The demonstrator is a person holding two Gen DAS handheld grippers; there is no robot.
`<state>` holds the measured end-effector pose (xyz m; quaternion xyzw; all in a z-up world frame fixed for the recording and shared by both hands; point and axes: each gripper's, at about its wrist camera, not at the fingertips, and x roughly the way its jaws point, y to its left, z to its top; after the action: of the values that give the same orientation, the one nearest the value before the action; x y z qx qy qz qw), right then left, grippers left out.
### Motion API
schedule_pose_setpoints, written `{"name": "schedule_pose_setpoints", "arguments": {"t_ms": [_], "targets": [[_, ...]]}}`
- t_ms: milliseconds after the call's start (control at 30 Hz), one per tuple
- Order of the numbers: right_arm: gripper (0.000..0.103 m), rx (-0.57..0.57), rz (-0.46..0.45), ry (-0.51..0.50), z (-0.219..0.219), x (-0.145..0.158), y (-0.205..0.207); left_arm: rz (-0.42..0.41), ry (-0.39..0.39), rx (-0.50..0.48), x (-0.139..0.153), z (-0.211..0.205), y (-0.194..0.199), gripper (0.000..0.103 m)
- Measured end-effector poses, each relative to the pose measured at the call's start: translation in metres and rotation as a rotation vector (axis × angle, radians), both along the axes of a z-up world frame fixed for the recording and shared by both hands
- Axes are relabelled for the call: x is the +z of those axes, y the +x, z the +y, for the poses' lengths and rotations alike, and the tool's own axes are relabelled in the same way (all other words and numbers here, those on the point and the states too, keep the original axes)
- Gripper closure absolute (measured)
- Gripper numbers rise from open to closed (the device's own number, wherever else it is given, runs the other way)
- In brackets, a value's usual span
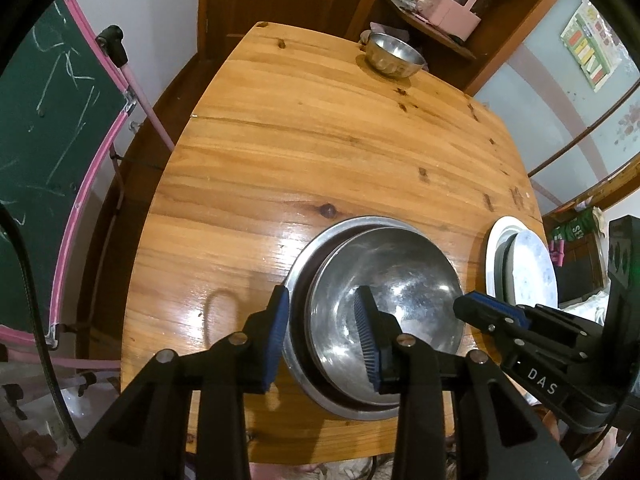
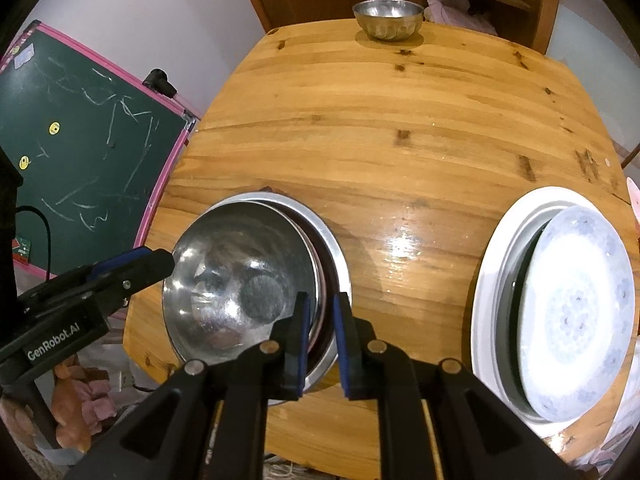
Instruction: Organize plates and bowls
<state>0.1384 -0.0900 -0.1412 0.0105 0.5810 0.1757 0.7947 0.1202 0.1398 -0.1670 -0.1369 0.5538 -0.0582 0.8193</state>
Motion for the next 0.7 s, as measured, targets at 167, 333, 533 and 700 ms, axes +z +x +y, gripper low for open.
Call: {"name": "schedule_pose_setpoints", "arguments": {"t_ms": [167, 333, 533, 700], "targets": [[0.091, -0.001, -0.015, 0.012, -0.002, 0.006, 0.000, -0.009, 0.005, -0.001, 0.004, -0.004, 0.000, 0.068], [0.091, -0.006, -0.026, 0.027, -0.005, 0.014, 0.003, -0.026, 0.020, -0.007, 0.013, -0.006, 0.002, 0.067], [0.091, -0.029, -0.072, 0.054, -0.017, 0.042, 0.014, -0.105, 0.058, -0.011, 0.047, -0.007, 0.015, 0.065], [0.091, -0.061, -0.129, 0.082, -0.032, 0.081, 0.038, -0.196, 0.092, -0.026, 0.088, -0.009, 0.037, 0.063]]}}
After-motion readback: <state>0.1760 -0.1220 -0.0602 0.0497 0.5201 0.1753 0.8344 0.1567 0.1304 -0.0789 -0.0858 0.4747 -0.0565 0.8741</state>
